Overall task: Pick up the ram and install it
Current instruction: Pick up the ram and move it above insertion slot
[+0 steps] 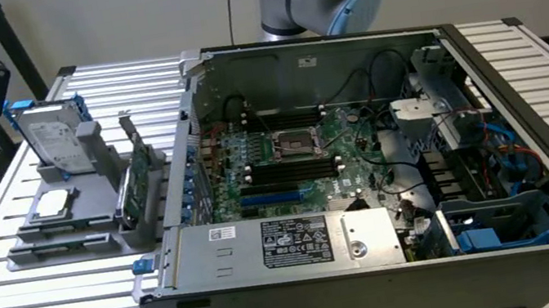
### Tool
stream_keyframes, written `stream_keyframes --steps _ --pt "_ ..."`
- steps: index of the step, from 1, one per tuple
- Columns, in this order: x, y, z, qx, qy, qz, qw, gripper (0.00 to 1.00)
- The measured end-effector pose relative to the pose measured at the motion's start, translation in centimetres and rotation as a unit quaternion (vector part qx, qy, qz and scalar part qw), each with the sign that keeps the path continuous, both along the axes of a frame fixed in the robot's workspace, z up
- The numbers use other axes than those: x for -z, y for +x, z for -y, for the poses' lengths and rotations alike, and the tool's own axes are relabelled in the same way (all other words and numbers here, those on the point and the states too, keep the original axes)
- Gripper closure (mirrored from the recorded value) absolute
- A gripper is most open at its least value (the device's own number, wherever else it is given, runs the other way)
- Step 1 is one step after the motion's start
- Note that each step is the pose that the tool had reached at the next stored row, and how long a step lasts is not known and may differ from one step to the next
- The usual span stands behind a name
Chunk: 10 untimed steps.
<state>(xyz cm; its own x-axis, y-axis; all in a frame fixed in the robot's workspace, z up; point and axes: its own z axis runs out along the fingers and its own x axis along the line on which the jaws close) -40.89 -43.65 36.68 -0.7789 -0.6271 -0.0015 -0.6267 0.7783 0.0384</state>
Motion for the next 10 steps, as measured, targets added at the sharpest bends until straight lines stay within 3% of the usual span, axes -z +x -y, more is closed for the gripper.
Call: stream_keyframes --steps 5,10 --pt "0.08 0.00 0.00 -0.045 0.0000 0.0000 0.9990 0.89" --pt "0.19 0.01 0.00 -0.091 -0.0001 -0.0001 0.9959 0.89"
